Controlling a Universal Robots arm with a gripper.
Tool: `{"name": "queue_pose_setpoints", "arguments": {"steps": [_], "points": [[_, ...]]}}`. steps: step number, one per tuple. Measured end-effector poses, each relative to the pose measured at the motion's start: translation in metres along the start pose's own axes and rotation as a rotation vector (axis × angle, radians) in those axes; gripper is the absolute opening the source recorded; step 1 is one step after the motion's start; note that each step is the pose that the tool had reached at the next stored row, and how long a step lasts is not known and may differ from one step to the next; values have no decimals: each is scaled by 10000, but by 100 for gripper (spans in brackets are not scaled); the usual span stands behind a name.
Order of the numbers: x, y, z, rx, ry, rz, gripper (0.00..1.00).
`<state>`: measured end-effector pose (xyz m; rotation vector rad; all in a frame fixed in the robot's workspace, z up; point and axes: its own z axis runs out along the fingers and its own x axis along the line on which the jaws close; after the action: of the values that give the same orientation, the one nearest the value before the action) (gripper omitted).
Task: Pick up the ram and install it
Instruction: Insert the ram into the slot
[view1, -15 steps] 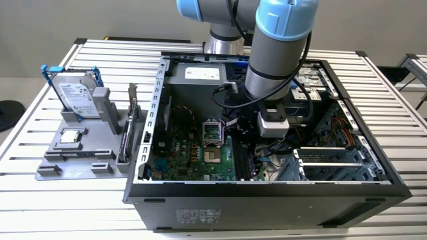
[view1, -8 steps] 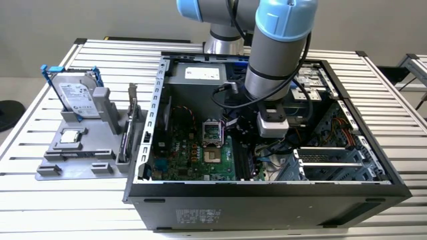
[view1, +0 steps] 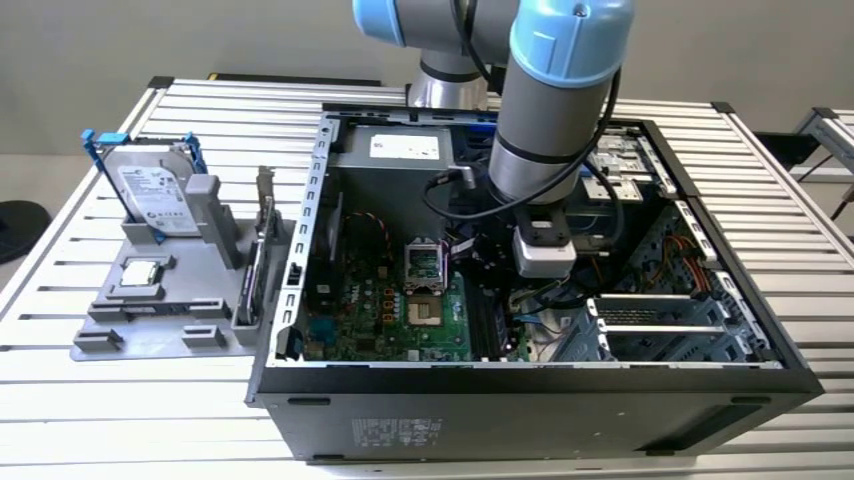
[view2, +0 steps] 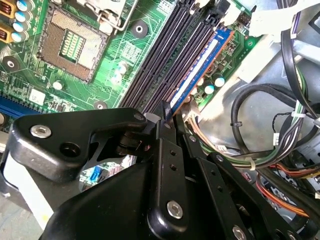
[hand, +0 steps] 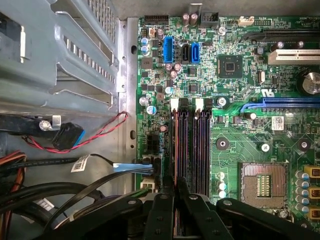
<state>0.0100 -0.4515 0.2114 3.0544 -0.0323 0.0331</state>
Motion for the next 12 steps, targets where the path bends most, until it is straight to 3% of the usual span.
{"name": "queue_pose_setpoints", "arguments": {"steps": [7,8,12], "points": [[1,-1,3,2,0,-2,0],[1,-2,5,9,2,-1,100],[0,-1,5,3,0,-1,100]]}}
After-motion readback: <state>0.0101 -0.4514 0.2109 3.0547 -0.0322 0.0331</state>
